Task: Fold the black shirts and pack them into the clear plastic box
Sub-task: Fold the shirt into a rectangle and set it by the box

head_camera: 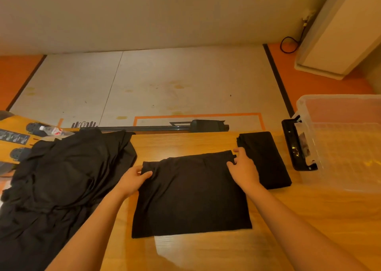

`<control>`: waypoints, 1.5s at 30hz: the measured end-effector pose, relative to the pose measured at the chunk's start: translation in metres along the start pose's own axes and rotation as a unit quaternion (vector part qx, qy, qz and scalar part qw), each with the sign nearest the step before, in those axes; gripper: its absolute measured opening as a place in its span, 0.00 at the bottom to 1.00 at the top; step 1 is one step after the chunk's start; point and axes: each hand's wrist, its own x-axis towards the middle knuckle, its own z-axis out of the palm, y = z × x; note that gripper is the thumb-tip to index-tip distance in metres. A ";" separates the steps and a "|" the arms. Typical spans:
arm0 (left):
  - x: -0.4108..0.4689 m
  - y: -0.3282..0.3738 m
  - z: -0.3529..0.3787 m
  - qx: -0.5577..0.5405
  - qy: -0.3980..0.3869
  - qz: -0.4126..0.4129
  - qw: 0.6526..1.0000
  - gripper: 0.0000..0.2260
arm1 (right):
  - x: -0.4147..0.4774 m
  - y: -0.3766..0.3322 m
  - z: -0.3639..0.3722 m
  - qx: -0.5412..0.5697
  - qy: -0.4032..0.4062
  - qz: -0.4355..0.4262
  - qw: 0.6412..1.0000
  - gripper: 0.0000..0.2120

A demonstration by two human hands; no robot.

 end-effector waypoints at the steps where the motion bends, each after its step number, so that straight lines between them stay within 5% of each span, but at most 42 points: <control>1: -0.002 0.001 -0.002 0.012 0.004 0.007 1.000 0.11 | -0.001 -0.001 0.002 -0.022 0.017 -0.004 1.000 0.23; 7: 0.005 0.010 -0.010 0.101 0.085 0.068 0.989 0.12 | -0.007 -0.001 0.004 -0.031 0.082 -0.023 0.996 0.22; 15: 0.014 0.014 -0.004 0.303 0.110 0.019 0.946 0.15 | -0.003 0.002 0.005 -0.134 0.058 -0.043 0.988 0.26; 18: 0.012 0.018 -0.002 0.345 0.174 0.106 0.916 0.22 | 0.001 -0.005 0.002 -0.188 0.066 -0.088 0.976 0.26; 21: 0.020 0.022 -0.001 0.402 0.104 0.181 0.891 0.30 | 0.009 -0.013 0.000 -0.243 0.081 -0.155 0.954 0.24; 28: 0.031 0.041 0.003 0.449 -0.033 0.067 0.891 0.16 | 0.020 -0.017 0.002 -0.334 -0.042 -0.199 0.920 0.15; 33: 0.021 0.040 0.004 0.450 -0.059 0.093 0.886 0.11 | 0.017 -0.018 -0.006 -0.330 -0.083 -0.226 0.913 0.11; 38: 0.000 0.038 -0.011 0.346 -0.011 0.125 0.930 0.04 | 0.010 -0.032 -0.036 -0.248 -0.093 -0.208 0.941 0.09; 42: -0.025 0.069 -0.042 0.274 0.084 0.218 0.933 0.05 | 0.002 -0.060 -0.070 -0.167 -0.003 -0.247 0.954 0.06; 45: -0.049 0.098 -0.066 0.234 0.190 0.314 0.900 0.11 | -0.006 -0.079 -0.095 -0.085 0.077 -0.309 0.944 0.06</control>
